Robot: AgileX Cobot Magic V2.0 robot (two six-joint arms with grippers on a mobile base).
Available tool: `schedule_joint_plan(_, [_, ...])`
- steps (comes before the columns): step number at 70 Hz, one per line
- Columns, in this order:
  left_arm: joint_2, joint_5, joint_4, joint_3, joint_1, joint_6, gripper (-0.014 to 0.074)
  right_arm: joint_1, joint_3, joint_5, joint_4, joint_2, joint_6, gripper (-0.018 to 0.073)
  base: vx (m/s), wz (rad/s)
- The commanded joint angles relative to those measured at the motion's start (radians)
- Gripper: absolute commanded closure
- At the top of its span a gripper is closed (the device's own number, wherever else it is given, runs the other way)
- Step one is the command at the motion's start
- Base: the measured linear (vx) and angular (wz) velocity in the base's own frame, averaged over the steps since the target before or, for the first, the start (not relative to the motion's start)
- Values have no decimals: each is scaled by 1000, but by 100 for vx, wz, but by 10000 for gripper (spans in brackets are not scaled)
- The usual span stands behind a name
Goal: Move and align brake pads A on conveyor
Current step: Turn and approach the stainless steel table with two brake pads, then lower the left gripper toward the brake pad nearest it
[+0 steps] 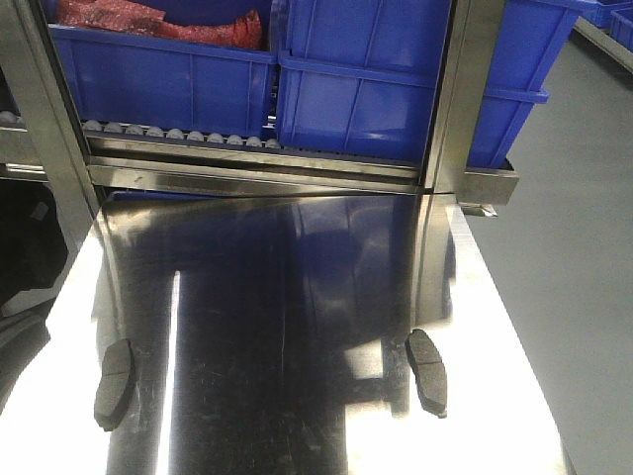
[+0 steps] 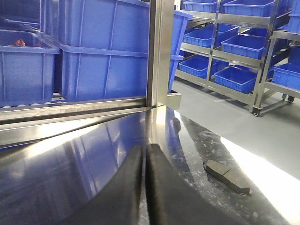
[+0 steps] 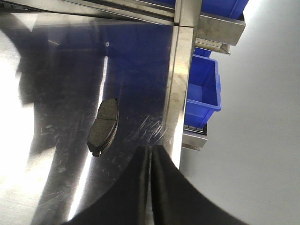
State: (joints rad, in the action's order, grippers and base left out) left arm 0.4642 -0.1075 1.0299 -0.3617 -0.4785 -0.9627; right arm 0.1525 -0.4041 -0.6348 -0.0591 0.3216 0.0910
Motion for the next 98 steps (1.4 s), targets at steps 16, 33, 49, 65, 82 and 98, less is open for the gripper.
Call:
schedule_joint_plan(16, [1, 30, 8, -24, -4, -2, 603, -5, -26, 65, 3, 8, 7, 563, 0, 0])
schedule_joint_plan(33, [1, 30, 8, -24, -4, -2, 603, -5, -26, 65, 3, 8, 7, 563, 0, 0])
schedule_joint_plan(49, [1, 30, 8, -24, -4, -2, 603, -5, -26, 65, 3, 8, 7, 563, 0, 0])
schedule_joint_plan(65, [1, 30, 8, -24, -4, -2, 603, -5, -26, 65, 3, 8, 7, 563, 0, 0])
schedule_joint_plan(82, [1, 33, 8, -24, -4, -2, 545, -5, -26, 65, 3, 8, 7, 563, 0, 0])
schedule_joint_plan(98, [1, 33, 8, -24, -4, -2, 147, -5, -26, 64, 3, 8, 7, 563, 0, 0])
